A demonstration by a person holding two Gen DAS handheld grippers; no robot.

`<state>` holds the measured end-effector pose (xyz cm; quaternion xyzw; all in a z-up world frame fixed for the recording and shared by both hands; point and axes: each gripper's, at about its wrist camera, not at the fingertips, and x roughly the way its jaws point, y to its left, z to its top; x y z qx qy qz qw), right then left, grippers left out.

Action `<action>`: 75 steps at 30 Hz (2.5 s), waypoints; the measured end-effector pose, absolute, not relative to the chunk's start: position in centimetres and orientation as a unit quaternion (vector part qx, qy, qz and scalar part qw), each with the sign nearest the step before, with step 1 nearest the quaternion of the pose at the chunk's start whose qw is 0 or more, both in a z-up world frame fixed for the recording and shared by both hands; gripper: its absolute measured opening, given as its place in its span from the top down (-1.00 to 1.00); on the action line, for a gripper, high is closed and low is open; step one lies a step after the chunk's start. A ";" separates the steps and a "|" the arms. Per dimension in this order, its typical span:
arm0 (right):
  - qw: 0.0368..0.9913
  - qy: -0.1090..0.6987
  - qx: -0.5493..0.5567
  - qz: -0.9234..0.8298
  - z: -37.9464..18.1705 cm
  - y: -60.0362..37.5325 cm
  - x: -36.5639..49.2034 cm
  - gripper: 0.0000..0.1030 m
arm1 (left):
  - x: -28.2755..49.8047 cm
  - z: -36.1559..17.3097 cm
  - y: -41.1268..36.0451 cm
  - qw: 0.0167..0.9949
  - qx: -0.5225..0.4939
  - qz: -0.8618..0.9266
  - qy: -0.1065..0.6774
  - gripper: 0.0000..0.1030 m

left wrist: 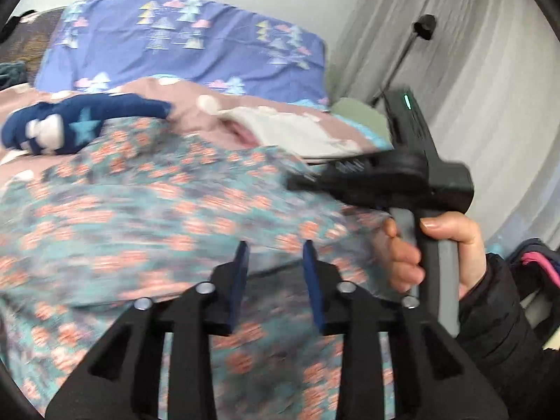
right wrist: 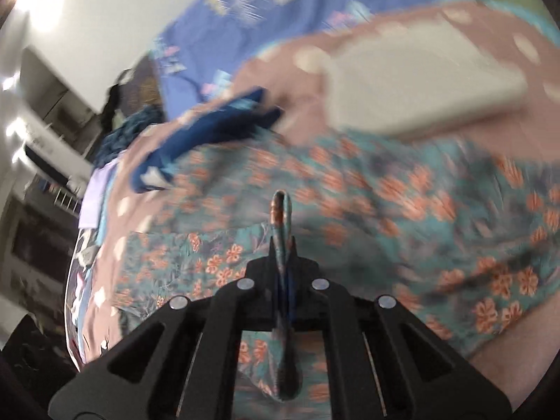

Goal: Fold small clothes

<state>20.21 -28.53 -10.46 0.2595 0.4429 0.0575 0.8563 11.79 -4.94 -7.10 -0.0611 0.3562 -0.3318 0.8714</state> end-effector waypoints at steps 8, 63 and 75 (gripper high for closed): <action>0.857 0.439 0.259 0.083 -11.1 -28.9 19.7 0.36 | 12.4 -8.9 9.4 0.917 -0.055 -0.125 0.374 0.19; 0.904 0.397 0.115 0.106 -13.8 -23.8 13.1 -0.18 | 25.6 -6.7 18.0 0.911 -0.158 -0.100 0.368 1.00; 0.902 0.373 0.210 0.048 -10.3 -31.3 9.9 0.48 | 20.2 -12.4 2.0 0.887 0.044 -0.171 0.426 0.48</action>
